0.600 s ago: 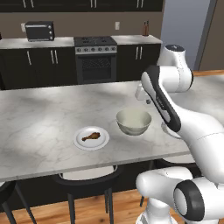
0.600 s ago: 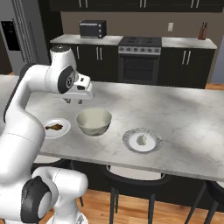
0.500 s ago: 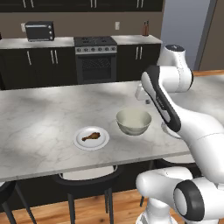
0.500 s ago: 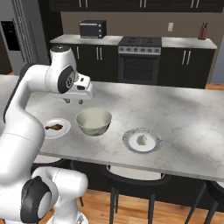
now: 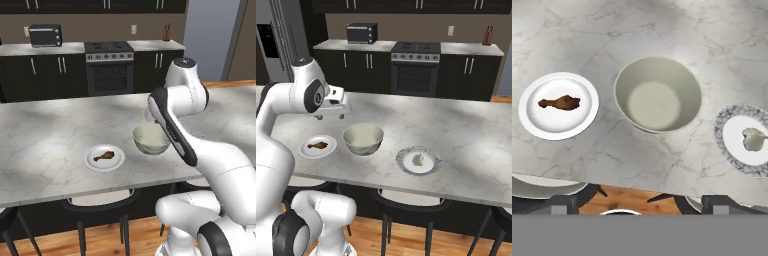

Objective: Pick the chicken drumstick and garlic from their plates and place them in the bowl. Then put the bowl in the fridge.

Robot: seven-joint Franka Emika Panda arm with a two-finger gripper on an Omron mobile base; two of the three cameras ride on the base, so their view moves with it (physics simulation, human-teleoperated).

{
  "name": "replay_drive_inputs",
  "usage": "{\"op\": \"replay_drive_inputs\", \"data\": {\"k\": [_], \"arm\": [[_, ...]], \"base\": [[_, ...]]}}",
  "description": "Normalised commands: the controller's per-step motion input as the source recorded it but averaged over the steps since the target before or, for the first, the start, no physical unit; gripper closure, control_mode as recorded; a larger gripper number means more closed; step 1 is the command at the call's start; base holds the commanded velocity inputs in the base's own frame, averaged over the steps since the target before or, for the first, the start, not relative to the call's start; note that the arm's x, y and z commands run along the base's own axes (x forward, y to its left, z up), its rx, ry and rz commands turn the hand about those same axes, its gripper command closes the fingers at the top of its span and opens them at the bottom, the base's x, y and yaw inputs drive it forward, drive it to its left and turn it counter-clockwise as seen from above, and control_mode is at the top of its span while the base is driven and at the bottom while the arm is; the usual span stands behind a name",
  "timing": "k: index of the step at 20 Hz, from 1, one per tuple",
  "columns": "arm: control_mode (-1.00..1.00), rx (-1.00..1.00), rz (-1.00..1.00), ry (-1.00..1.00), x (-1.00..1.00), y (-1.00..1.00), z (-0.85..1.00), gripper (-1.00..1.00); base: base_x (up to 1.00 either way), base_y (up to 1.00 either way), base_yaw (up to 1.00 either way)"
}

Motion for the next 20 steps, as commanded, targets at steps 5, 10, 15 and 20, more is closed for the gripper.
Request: {"op": "replay_drive_inputs", "data": {"k": [5, 10, 15, 20], "arm": [[-1.00, 0.02, -0.06, -0.01, 0.04, 0.58, -0.19, -1.00], [-1.00, 0.03, -0.06, -0.09, 0.09, 0.51, -0.13, -1.00], [-1.00, 0.16, -0.21, -0.07, 0.08, 0.33, -0.18, -1.00], [-1.00, 0.32, -0.41, 0.00, 0.11, 0.24, -0.24, -1.00]], "base": [[0.00, 0.00, 0.00], [0.00, 0.00, 0.00], [0.00, 0.00, 0.00], [0.00, 0.00, 0.00]]}}
